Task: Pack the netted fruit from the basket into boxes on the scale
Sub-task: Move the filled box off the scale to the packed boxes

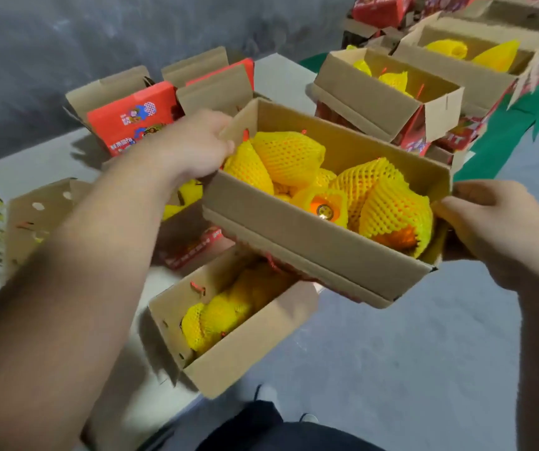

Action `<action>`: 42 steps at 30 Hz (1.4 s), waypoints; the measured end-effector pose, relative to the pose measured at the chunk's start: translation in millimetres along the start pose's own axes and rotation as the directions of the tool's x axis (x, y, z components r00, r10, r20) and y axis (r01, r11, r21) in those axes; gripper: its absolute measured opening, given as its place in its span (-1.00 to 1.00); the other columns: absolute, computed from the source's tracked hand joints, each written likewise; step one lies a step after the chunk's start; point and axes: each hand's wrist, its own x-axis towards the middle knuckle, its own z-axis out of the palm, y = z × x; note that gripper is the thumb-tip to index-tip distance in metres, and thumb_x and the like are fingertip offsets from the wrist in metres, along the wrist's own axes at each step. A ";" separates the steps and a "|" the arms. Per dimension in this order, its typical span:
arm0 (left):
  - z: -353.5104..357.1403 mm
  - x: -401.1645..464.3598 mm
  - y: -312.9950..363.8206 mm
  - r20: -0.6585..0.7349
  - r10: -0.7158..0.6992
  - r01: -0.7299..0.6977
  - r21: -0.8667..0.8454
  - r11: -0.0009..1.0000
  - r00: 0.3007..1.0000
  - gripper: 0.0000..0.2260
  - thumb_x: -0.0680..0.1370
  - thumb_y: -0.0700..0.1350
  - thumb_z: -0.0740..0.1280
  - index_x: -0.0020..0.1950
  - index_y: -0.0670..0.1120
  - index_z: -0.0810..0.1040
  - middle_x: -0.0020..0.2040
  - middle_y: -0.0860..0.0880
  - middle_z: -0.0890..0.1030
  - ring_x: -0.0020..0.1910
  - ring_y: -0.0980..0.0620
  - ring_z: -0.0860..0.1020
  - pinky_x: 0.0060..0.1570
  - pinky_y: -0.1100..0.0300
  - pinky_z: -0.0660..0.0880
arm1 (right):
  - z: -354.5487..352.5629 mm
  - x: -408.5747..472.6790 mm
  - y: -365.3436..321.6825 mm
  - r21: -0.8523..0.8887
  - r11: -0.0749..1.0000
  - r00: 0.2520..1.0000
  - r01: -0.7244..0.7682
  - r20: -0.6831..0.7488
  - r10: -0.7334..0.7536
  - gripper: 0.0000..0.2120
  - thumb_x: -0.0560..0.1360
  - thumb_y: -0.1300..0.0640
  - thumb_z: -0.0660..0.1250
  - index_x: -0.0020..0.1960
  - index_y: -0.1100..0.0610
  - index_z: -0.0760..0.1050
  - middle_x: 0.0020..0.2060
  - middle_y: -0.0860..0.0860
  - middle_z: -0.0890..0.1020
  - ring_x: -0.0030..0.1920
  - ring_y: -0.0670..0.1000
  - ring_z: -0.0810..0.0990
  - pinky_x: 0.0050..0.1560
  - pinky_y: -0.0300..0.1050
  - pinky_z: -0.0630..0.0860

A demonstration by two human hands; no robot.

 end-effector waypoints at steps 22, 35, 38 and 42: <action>200.2 177.7 -102.7 0.061 -0.121 0.125 -0.067 0.990 0.991 -0.67 0.71 -0.23 0.17 0.44 -0.13 0.55 0.35 -0.22 0.61 0.35 -0.30 0.54 0.30 -0.16 0.51 | 156.4 105.5 102.6 0.185 0.874 0.879 -0.450 0.266 0.396 -0.62 0.64 0.08 0.36 0.42 0.08 0.38 0.19 0.16 0.64 -0.09 0.09 0.76 -0.07 0.12 0.73; 202.1 4.2 -103.5 -0.089 -0.516 0.458 -0.351 0.817 0.852 -0.65 0.72 -0.16 0.20 0.50 0.03 0.48 0.34 -0.09 0.62 0.16 -0.06 0.57 0.17 0.05 0.47 | 177.9 160.5 47.2 -0.619 0.678 0.917 0.397 0.304 -0.259 -0.62 0.62 -0.02 0.28 0.40 0.05 0.37 0.26 0.11 0.48 0.25 0.22 0.46 0.12 0.10 0.50; 201.3 20.4 -76.3 -0.086 -0.559 0.425 -0.557 0.713 0.825 -0.63 0.72 -0.24 0.14 0.51 -0.10 0.50 0.39 -0.03 0.55 0.34 0.07 0.46 0.20 0.40 0.33 | 192.7 181.9 49.5 -0.673 0.622 0.895 0.400 0.432 -0.109 -0.52 0.67 0.20 0.18 0.56 0.02 0.20 0.44 0.15 0.37 0.46 0.27 0.34 0.33 0.25 0.44; 193.8 27.5 -49.0 -0.125 -0.688 0.262 -0.864 0.430 0.715 -0.64 0.72 -0.23 0.17 0.36 0.07 0.63 0.14 0.12 0.62 0.14 0.08 0.62 0.02 0.32 0.55 | 186.3 205.1 59.2 -0.584 0.695 0.874 0.420 0.465 -0.138 -0.58 0.64 0.28 0.21 0.44 -0.01 0.43 0.29 0.15 0.50 0.32 0.29 0.51 0.23 0.17 0.55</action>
